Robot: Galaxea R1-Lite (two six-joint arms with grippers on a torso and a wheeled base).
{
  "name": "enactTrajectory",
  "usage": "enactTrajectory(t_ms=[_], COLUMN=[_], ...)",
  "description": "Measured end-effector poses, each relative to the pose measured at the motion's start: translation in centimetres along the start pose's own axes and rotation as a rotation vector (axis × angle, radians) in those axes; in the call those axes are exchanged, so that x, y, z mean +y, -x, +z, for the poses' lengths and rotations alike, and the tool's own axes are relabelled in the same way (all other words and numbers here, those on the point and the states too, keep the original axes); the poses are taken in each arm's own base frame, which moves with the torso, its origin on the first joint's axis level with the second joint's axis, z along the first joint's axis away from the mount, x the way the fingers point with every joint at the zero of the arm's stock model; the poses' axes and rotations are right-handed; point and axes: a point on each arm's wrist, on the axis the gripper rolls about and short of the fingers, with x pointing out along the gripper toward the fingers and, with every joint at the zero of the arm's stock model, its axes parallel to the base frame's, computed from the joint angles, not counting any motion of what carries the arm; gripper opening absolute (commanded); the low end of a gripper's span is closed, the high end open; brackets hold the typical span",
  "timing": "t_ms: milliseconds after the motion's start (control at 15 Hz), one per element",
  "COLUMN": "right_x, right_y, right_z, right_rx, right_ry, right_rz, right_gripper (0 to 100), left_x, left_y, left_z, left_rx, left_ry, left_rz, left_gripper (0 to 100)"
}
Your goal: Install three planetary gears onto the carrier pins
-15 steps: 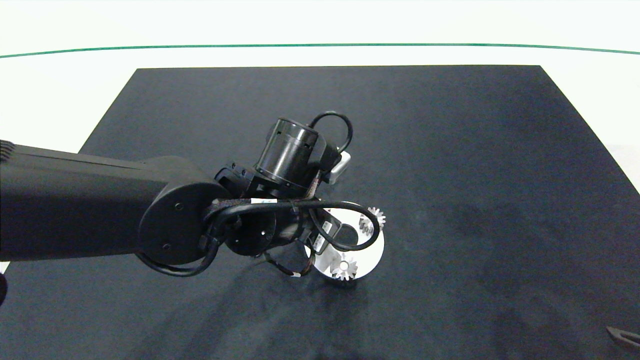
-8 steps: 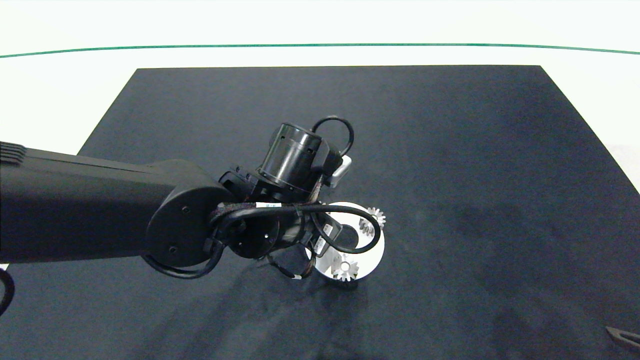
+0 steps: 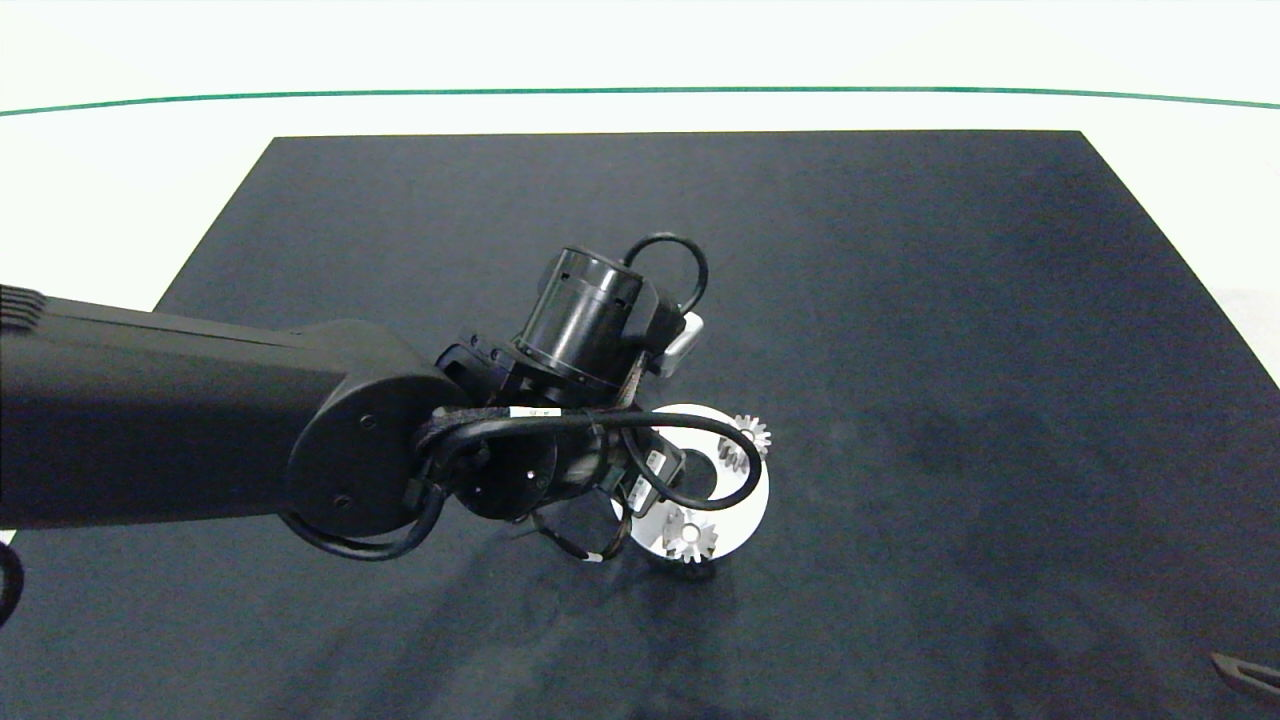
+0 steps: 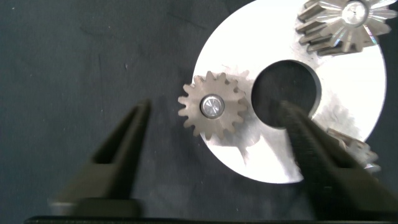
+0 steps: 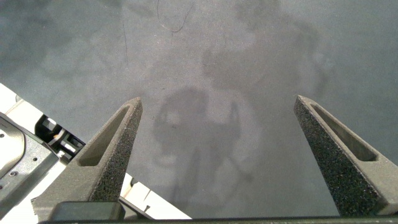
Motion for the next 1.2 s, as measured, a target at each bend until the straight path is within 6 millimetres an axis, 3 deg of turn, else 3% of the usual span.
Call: enactTrajectory(t_ms=[333,667,933,1200], right_x=[0.0,-0.1,-0.3,-1.3], right_y=[0.3,0.5,1.1,3.5], right_z=[0.0,0.0,-0.2,-0.4], right_rx=[-0.012,-0.020,-0.026,-0.049], right_ry=[-0.002,-0.004,-0.018,-0.090], right_rz=[-0.004,-0.009,-0.066,-0.272], right_gripper=[100,100,100,100], left_x=[1.4,7.3,10.9,10.4], left_y=[3.1,7.5,14.6,24.5], left_z=[-1.8,-5.9,-10.5,-15.4], left_rx=[0.045,0.085,0.110,0.133], left_ry=[-0.014,0.040,0.138,0.221], left_rz=[0.004,0.146,0.292,0.411], left_gripper=[100,100,100,100])
